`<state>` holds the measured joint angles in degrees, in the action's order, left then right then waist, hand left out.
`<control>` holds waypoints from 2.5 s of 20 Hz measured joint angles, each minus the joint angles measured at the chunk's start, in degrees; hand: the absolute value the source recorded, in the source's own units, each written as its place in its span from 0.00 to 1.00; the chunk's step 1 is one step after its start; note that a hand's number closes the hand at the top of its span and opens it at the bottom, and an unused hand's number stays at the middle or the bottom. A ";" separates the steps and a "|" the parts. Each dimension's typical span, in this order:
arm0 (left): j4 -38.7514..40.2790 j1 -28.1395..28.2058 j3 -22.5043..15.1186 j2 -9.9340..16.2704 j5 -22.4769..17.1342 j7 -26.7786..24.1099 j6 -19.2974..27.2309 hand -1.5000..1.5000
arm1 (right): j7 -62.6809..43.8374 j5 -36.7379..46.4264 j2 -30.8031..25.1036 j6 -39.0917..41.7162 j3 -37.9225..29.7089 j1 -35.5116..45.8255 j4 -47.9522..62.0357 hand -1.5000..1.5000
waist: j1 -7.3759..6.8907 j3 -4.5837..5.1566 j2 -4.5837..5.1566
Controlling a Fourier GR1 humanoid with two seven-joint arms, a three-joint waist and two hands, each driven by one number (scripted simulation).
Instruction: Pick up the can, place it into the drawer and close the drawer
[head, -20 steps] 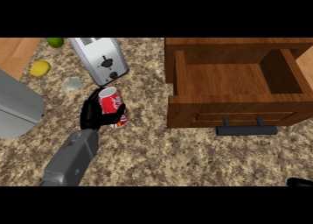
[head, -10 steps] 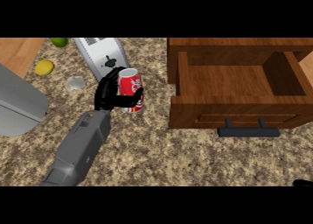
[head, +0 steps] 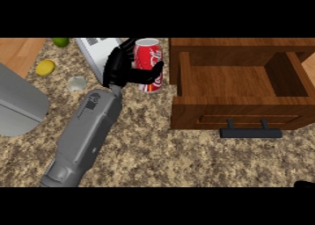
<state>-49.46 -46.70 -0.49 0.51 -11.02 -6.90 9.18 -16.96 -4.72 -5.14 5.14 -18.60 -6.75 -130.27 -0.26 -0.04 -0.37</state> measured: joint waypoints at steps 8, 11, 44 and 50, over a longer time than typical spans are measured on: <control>-3.33 -10.98 -3.79 -0.38 -0.05 11.27 7.93 1.00 | -1.57 -0.13 -0.92 -0.47 -0.18 2.37 0.35 0.00 | 0.78 0.02 0.28; -2.87 -15.11 -3.97 -0.29 0.32 14.52 9.08 1.00 | -0.58 0.07 -0.43 -0.24 0.11 2.01 0.89 0.00 | 0.90 0.01 0.33; 30.11 -44.88 -16.35 -0.50 -14.43 12.41 25.03 0.00 | -5.85 0.15 -3.26 -1.25 2.02 9.16 0.61 0.00 | 6.06 -0.16 1.77; 31.25 -46.38 -17.19 -0.50 -16.68 11.40 27.68 0.00 | -3.15 3.77 -5.46 0.27 3.50 10.80 2.13 0.00 | 6.32 -0.18 2.00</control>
<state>-18.21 -93.08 -17.68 0.00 -27.70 4.50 36.85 -20.11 -0.95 -10.60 5.41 -15.10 4.05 -128.14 6.06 -0.22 1.64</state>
